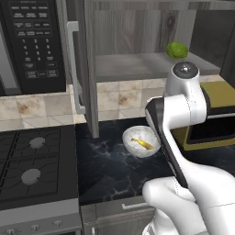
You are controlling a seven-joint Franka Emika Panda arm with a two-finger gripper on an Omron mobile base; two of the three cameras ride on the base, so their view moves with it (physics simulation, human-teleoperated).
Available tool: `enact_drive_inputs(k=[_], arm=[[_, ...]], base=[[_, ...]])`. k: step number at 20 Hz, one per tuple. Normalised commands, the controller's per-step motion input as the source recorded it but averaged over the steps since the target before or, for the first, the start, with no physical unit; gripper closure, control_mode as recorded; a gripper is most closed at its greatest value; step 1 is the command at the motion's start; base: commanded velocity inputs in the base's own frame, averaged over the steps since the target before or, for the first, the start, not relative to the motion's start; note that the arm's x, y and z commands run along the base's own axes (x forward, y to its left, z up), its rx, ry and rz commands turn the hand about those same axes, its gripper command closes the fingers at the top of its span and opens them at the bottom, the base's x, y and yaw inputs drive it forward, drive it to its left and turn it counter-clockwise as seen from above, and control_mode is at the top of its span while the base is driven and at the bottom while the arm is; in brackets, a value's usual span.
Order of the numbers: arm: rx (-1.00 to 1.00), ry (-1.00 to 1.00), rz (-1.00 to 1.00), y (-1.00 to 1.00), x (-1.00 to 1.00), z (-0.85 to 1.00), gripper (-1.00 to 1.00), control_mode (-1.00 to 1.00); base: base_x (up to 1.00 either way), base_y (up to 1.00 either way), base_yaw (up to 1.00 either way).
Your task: Open the cabinet. Pick the banana and kiwi from the cabinet and place them into the bowl. Then close the cabinet.
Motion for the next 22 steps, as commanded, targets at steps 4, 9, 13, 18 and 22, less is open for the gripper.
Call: enact_drive_inputs(k=[4,9,13,18,22], arm=[[0.0,0.0,0.0,0.1,0.0,-0.34,1.0,-1.0],[0.0,0.01,0.0,0.06,0.0,-0.34,1.0,-1.0],[0.0,0.02,0.0,0.01,0.0,-0.31,1.0,-1.0],[0.0,0.02,0.0,0.03,0.01,-0.33,1.0,-1.0],[0.0,0.09,0.0,0.02,0.04,-0.29,1.0,-1.0]], base=[[0.0,0.0,0.0],[0.0,0.0,0.0],[0.0,0.0,0.0],[0.0,0.0,0.0],[0.0,0.0,0.0]])
